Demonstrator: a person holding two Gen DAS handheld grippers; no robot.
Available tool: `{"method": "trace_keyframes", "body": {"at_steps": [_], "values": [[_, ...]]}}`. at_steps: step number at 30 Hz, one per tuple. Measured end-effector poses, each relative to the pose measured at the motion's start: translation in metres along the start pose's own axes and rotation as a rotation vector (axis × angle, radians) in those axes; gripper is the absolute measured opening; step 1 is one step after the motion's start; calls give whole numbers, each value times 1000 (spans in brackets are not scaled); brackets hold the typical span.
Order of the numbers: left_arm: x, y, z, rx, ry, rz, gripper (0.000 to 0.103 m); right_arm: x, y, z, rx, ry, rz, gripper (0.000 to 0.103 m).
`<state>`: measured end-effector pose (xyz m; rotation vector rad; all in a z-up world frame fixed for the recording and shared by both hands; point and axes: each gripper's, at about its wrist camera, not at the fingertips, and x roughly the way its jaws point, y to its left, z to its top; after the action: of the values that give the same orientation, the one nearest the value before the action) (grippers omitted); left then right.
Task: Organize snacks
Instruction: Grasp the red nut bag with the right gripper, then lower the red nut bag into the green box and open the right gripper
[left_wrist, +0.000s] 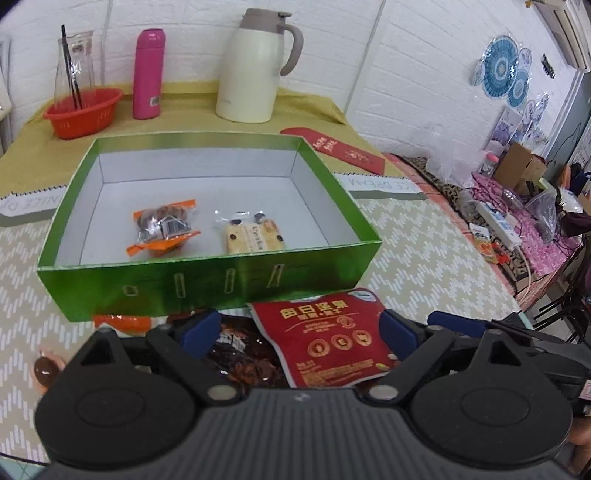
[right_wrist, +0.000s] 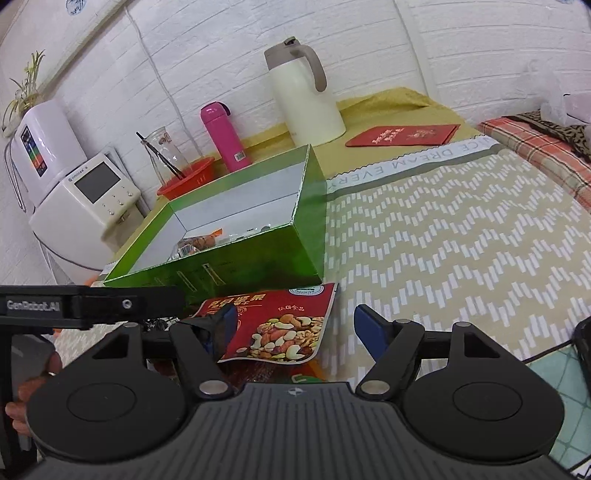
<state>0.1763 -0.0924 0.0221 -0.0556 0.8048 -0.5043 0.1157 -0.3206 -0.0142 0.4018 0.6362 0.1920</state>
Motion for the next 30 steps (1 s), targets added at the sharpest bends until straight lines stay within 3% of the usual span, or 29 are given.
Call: {"method": "trace_keyframes", "body": {"at_steps": [1, 2, 3, 5, 6, 9, 12, 17, 21, 23, 25, 30], "values": [[5, 1, 0, -3, 17, -4, 86, 3, -1, 0, 3, 9, -2, 103], [11, 3, -1, -6, 41, -20, 73, 6, -2, 0, 10, 22, -1, 103], [15, 3, -1, -6, 64, -29, 48, 9, -5, 0, 25, 37, 11, 103], [20, 6, -4, -31, 81, -68, 48, 14, -10, -2, 69, 56, 49, 103], [20, 6, -4, -35, 83, -72, 49, 15, -13, -3, 93, 62, 72, 84], [13, 2, -7, -13, 79, -64, 43, 8, -14, -6, 111, 38, 98, 59], [1, -2, -15, 16, 66, -97, 37, -9, -9, -9, 58, 8, 88, 48], [-8, -14, -30, 74, 82, -144, 38, -32, -10, -20, -12, 6, 62, 47], [3, -13, -24, 62, 73, -119, 49, -32, -14, -18, -1, -1, 47, 47], [10, -7, -21, 37, 89, -139, 48, -30, -13, -17, -6, 1, 40, 48], [10, -7, -21, 35, 95, -164, 37, -29, -11, -17, -27, 7, 33, 48], [16, -9, -20, 50, 88, -154, 38, -23, -12, -16, -14, 11, 28, 50]]}}
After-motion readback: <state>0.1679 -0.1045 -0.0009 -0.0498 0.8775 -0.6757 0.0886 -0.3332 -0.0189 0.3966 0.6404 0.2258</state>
